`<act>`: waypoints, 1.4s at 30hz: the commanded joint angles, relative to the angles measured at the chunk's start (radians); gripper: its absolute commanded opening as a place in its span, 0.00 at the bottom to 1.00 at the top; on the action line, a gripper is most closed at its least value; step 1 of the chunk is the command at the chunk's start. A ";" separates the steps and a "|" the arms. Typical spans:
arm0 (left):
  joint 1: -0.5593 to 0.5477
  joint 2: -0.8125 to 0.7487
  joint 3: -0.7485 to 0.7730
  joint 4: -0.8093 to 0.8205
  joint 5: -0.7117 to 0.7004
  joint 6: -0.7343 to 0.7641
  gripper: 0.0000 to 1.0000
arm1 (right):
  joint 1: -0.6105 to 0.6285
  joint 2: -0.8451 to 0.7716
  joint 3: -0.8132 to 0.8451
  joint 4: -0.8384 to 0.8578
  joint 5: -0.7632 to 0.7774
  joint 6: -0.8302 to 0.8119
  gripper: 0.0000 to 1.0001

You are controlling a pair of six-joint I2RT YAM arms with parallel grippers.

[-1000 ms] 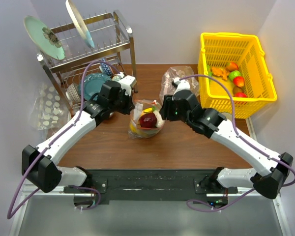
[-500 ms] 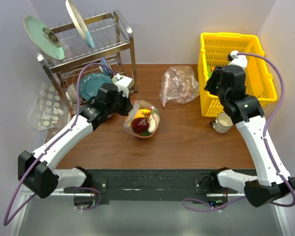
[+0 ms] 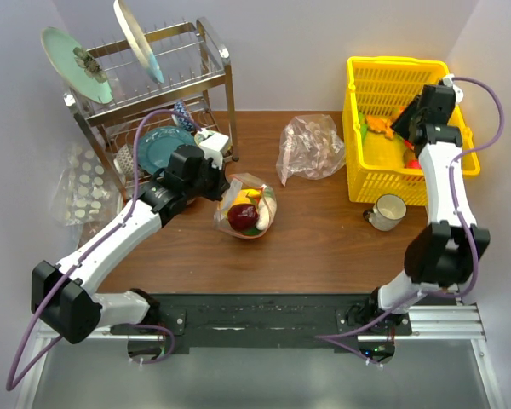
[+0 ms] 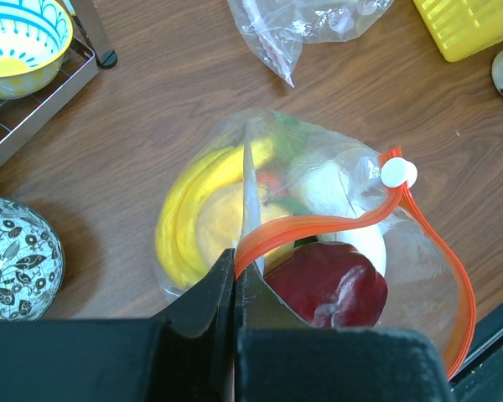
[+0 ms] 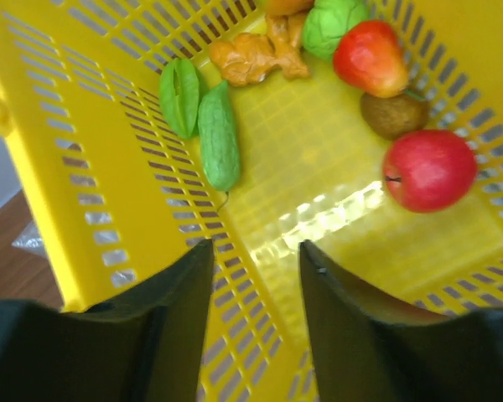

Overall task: Place the food in the zip-top bag and seal the zipper
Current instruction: Pick up the fake vegetable from the bin.

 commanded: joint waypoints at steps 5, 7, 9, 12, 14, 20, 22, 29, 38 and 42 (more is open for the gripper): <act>0.007 0.012 -0.008 0.058 -0.029 -0.004 0.00 | -0.063 0.244 0.061 0.253 -0.285 0.134 0.92; 0.007 0.017 -0.010 0.059 -0.029 -0.002 0.00 | -0.066 0.322 0.090 0.275 -0.294 0.140 0.96; 0.007 0.021 -0.011 0.061 -0.032 -0.002 0.00 | -0.066 0.377 0.134 0.273 -0.305 0.140 0.97; 0.007 0.028 -0.011 0.067 -0.029 0.001 0.00 | -0.067 0.463 0.171 0.286 -0.311 0.151 0.97; 0.007 0.032 -0.011 0.076 -0.003 0.006 0.00 | -0.067 0.517 0.184 0.315 -0.331 0.163 0.97; 0.007 0.035 -0.024 0.104 0.023 0.012 0.00 | -0.067 0.651 0.239 0.379 -0.382 0.209 0.96; 0.007 0.040 -0.024 0.105 0.020 0.015 0.00 | -0.067 0.683 0.253 0.390 -0.413 0.223 0.95; 0.007 0.064 -0.011 0.098 0.003 0.021 0.00 | -0.061 0.763 0.280 0.422 -0.459 0.258 0.80; 0.007 0.066 -0.008 0.093 -0.008 0.022 0.00 | -0.035 0.760 0.276 0.419 -0.482 0.257 0.42; 0.007 0.063 -0.008 0.088 -0.009 0.021 0.00 | -0.035 0.691 0.273 0.393 -0.457 0.234 0.39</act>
